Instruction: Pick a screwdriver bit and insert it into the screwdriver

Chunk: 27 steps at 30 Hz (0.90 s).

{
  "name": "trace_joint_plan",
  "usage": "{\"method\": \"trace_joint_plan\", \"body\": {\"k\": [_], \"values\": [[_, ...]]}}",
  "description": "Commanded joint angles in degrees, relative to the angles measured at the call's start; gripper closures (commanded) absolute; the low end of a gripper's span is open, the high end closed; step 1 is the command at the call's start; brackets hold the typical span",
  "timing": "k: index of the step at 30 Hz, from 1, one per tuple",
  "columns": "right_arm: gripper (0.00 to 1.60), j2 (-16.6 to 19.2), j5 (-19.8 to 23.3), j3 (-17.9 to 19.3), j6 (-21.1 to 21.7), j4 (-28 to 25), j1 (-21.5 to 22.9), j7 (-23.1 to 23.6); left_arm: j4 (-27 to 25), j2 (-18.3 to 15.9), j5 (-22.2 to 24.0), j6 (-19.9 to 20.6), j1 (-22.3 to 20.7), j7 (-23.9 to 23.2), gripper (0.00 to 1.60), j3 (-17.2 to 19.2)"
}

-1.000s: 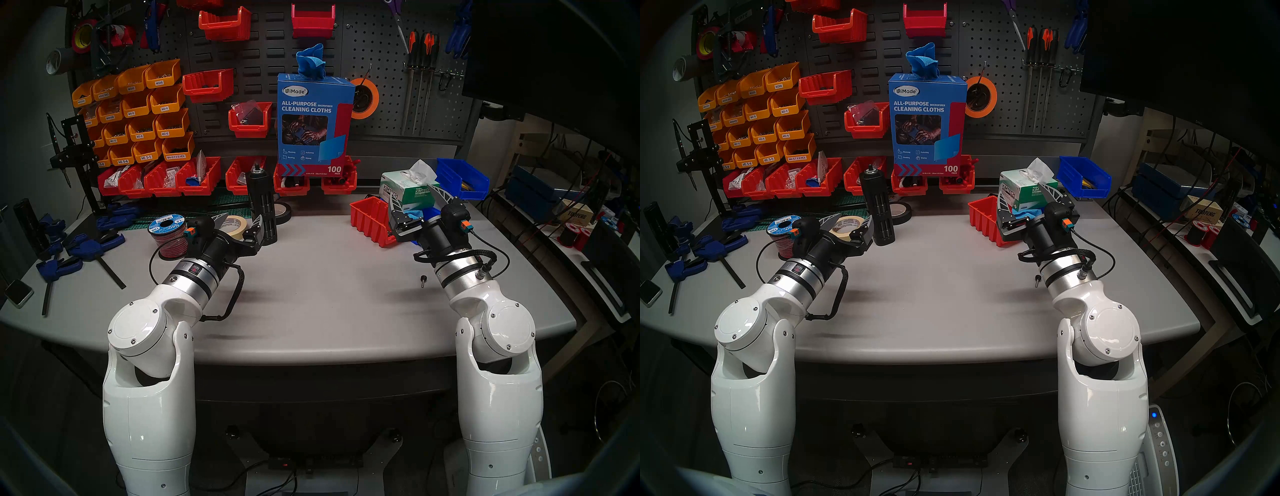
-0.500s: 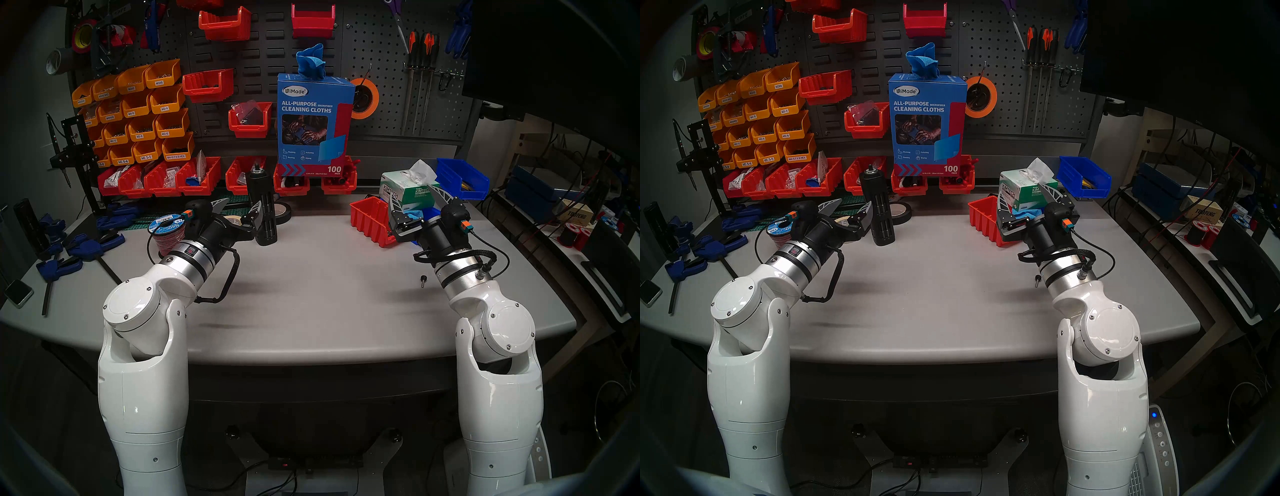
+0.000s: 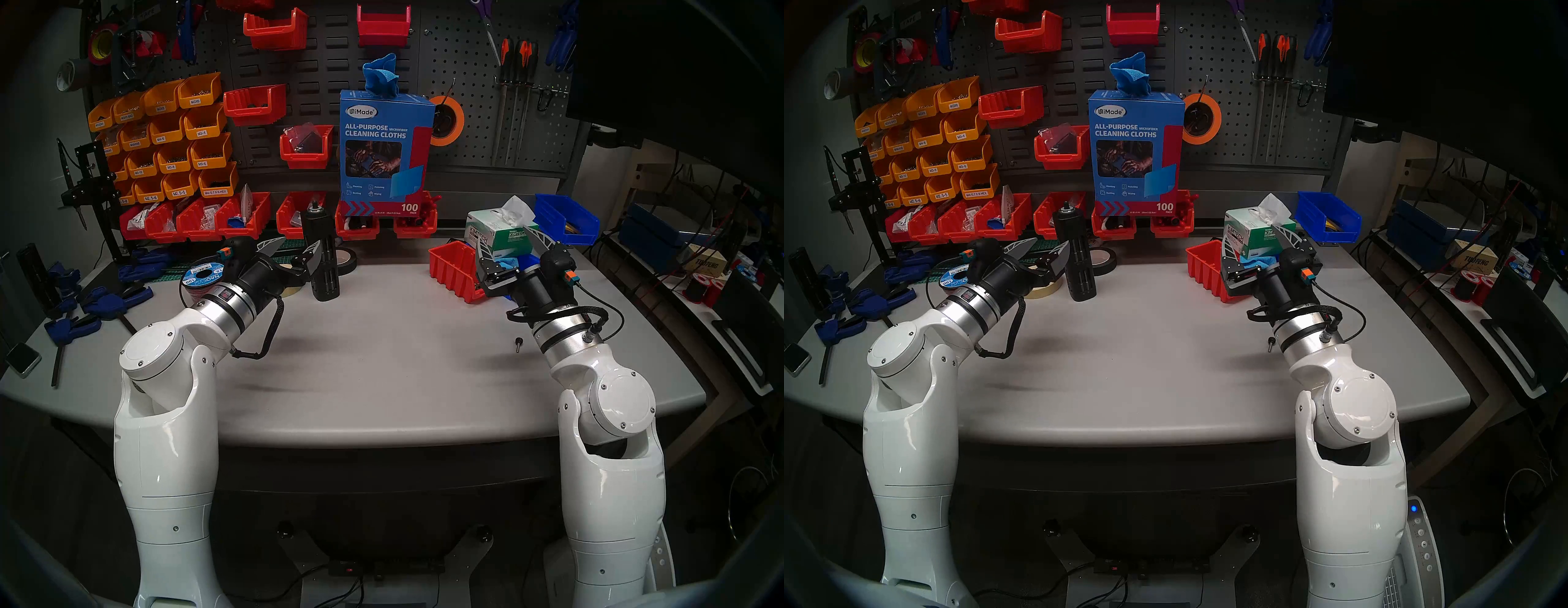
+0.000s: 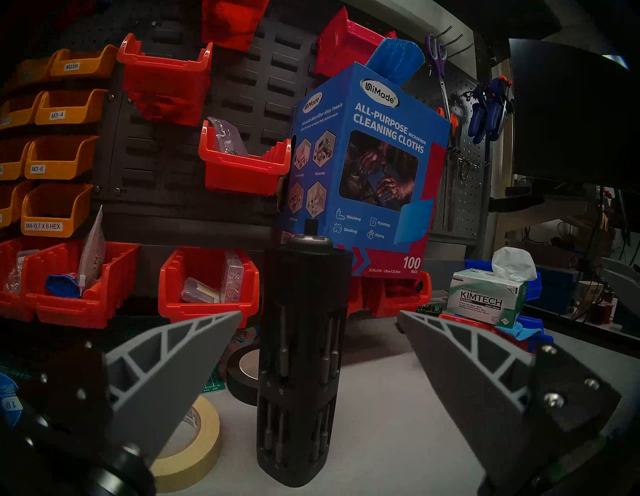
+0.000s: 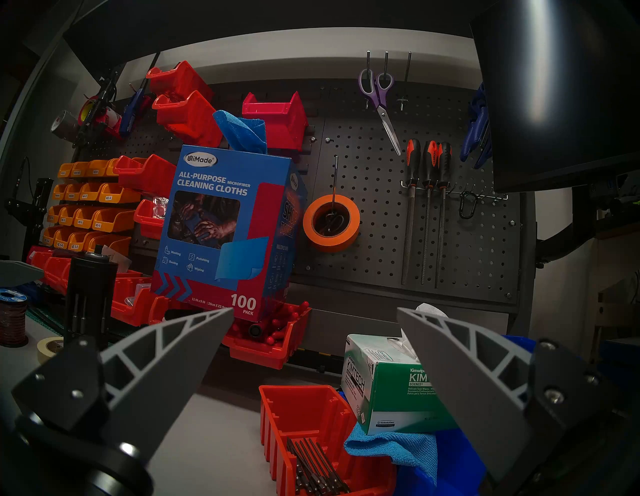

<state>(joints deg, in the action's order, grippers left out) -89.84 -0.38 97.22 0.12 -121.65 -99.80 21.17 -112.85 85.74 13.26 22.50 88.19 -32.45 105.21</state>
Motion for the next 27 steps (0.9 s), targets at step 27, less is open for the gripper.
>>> {"method": "trace_joint_plan", "body": {"k": [27], "values": [[0.00, 0.56, 0.17, -0.03, -0.34, -1.76, 0.73, -0.40, 14.53, -7.51, 6.78, -1.34, -15.98, -13.27, 0.00, 2.49]]}}
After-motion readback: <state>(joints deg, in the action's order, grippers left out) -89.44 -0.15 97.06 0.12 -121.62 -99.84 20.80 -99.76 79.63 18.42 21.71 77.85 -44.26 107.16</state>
